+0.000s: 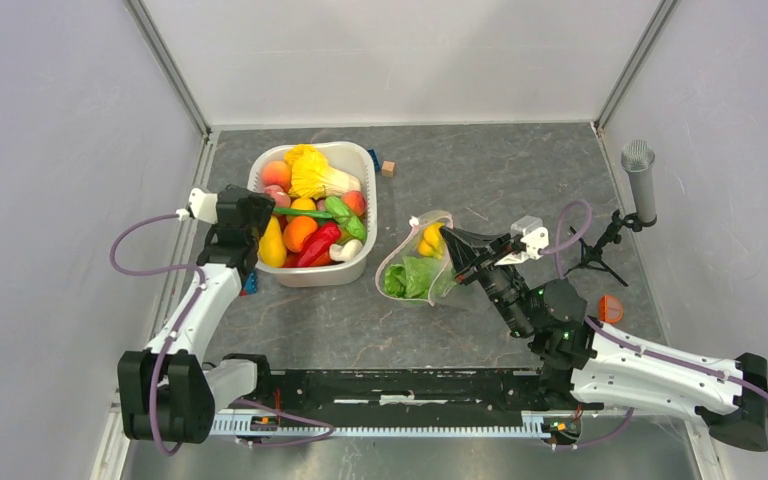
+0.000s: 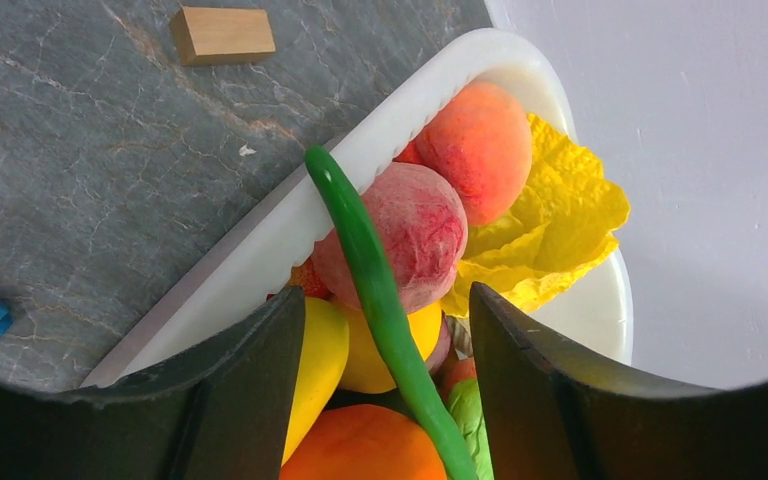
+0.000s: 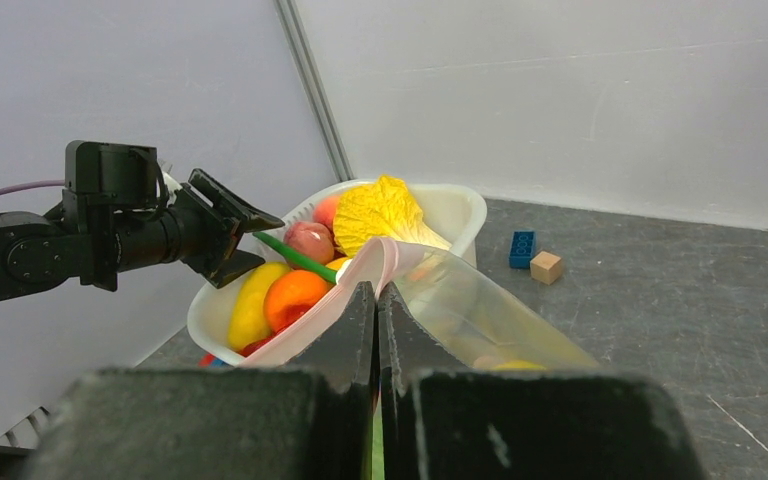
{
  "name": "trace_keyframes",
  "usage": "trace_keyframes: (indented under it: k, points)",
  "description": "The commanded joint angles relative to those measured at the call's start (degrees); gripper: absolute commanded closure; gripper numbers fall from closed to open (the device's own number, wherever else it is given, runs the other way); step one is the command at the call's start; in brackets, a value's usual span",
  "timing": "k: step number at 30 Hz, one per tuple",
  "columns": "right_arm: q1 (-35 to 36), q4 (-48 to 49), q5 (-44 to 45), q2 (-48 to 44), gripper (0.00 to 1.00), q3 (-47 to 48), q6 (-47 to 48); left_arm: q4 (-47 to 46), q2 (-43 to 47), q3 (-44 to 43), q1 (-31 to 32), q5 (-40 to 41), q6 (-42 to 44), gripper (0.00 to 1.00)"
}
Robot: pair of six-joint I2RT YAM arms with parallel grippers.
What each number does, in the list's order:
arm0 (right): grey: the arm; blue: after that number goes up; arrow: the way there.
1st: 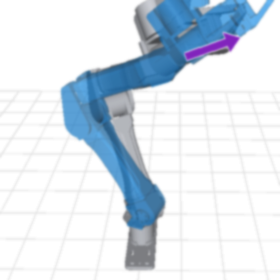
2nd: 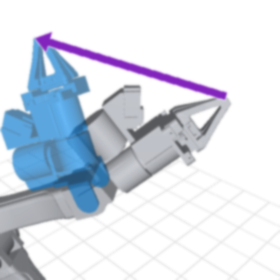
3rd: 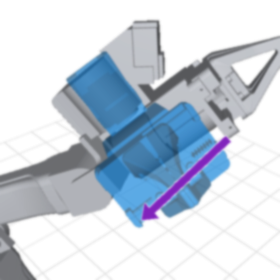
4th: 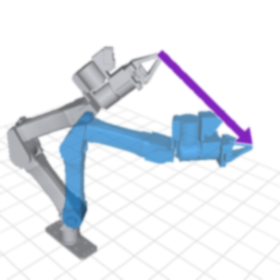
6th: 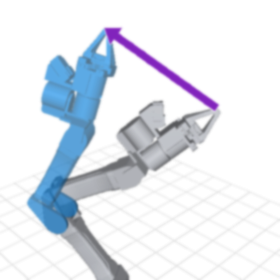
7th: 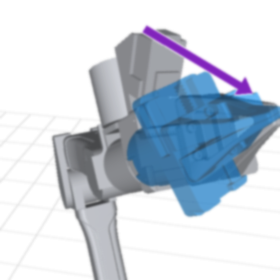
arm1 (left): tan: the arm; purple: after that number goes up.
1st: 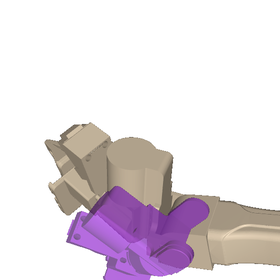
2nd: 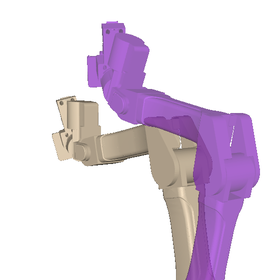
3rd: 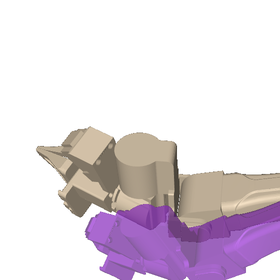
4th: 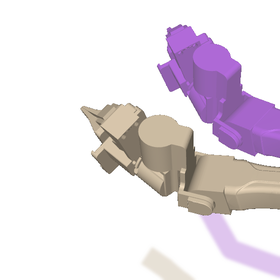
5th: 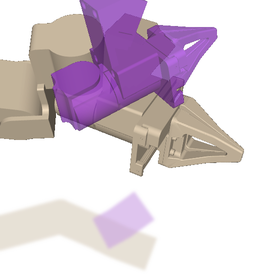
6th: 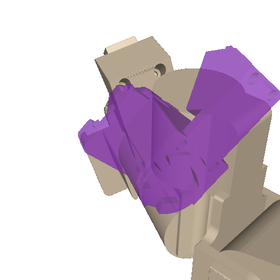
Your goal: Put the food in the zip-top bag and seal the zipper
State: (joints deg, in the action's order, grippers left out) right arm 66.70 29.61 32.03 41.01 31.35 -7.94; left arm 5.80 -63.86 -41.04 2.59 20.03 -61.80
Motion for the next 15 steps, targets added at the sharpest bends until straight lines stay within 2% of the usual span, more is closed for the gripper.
trace_keyframes:
  k: [1, 7, 10, 15]
  points:
    - [0.10, 4.98, -0.21, -1.08, 1.00, 0.03, -0.55, -2.26, -1.28, -0.41, -0.57, 5.69, -3.49, 0.34]
    - [0.10, 5.20, -0.46, -0.90, 1.00, -0.06, -0.81, -3.62, -2.02, 0.87, -0.66, 10.82, -4.03, 0.34]
    - [0.11, 5.19, -0.20, -0.85, 1.00, -0.14, -1.02, -5.07, -3.03, 0.63, -1.00, 10.43, -3.32, 0.39]
    - [0.10, 5.18, -0.14, -1.28, 1.00, -0.32, -1.05, -4.75, -4.15, -0.07, -1.10, 8.62, -2.50, 0.56]
